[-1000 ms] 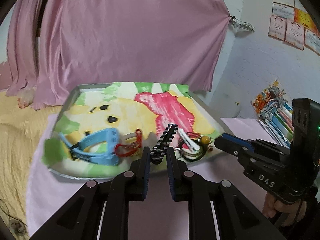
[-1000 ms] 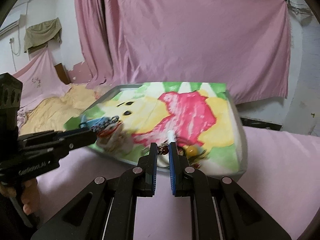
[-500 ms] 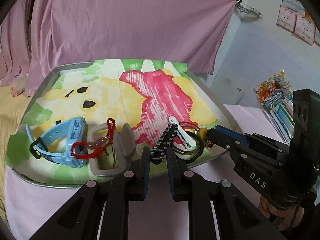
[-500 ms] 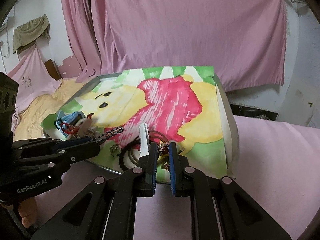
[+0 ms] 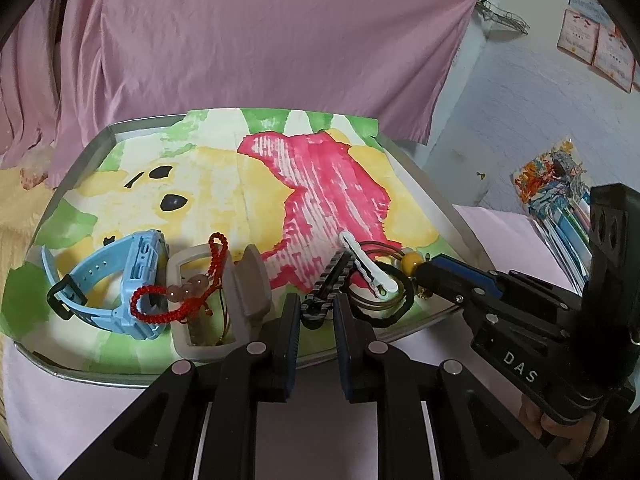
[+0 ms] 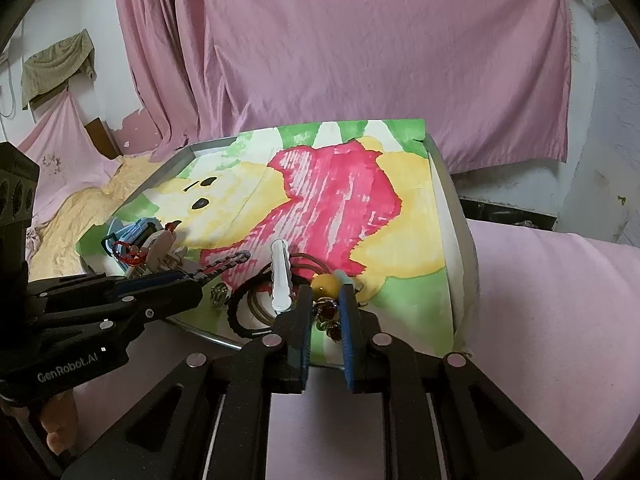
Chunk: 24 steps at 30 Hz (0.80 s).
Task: Organize jewelry
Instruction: 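Carry the black bracelet with left tool while right tool carries the earring to the tray, then open left tool over the tray while right tool releases the earring into it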
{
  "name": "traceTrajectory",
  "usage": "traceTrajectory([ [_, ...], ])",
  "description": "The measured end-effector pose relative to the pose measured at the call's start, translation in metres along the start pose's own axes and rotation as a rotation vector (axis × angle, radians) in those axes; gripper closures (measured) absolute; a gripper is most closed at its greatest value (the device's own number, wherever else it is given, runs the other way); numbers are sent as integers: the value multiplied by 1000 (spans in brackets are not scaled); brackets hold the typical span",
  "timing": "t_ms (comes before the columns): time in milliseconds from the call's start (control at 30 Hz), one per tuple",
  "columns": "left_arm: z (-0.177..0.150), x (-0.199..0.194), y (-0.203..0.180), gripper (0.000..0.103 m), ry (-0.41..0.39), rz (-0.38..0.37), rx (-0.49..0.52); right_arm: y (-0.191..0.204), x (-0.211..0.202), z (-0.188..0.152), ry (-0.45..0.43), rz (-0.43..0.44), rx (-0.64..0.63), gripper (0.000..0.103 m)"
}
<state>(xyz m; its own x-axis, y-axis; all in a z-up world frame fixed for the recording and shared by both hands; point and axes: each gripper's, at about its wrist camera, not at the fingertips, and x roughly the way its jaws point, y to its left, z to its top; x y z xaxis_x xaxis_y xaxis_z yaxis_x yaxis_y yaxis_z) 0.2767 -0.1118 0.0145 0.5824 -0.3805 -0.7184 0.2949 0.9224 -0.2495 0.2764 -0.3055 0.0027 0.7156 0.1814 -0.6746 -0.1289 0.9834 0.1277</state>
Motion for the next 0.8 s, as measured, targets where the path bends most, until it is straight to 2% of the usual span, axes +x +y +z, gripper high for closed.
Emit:
traceTrajectory([
  [133, 0, -2, 2, 87, -4, 6, -10, -4, -7, -2, -22, -8, 11, 68],
  [300, -1, -5, 2, 86, -21, 15, -9, -8, -16, -5, -51, -23, 26, 66],
  [433, -3, -13, 2, 70, -47, 4, -13, -10, -25, -6, -81, -34, 30, 64],
  [567, -7, -25, -1, 67, -88, 8, -8, -11, -36, -9, -119, -43, 30, 57],
  [600, -8, -29, -2, 63, -105, 10, -4, -10, -39, -10, -131, -48, 28, 56],
  [633, -10, -34, -3, 52, -121, 10, -2, -9, -43, -11, -145, -52, 27, 54],
  [700, -14, -45, -2, 37, -171, 28, -16, -9, -50, -13, -168, -57, 26, 48],
  [800, -21, -61, 1, 36, -227, 42, -32, -7, -63, -19, -207, -59, 29, 42],
])
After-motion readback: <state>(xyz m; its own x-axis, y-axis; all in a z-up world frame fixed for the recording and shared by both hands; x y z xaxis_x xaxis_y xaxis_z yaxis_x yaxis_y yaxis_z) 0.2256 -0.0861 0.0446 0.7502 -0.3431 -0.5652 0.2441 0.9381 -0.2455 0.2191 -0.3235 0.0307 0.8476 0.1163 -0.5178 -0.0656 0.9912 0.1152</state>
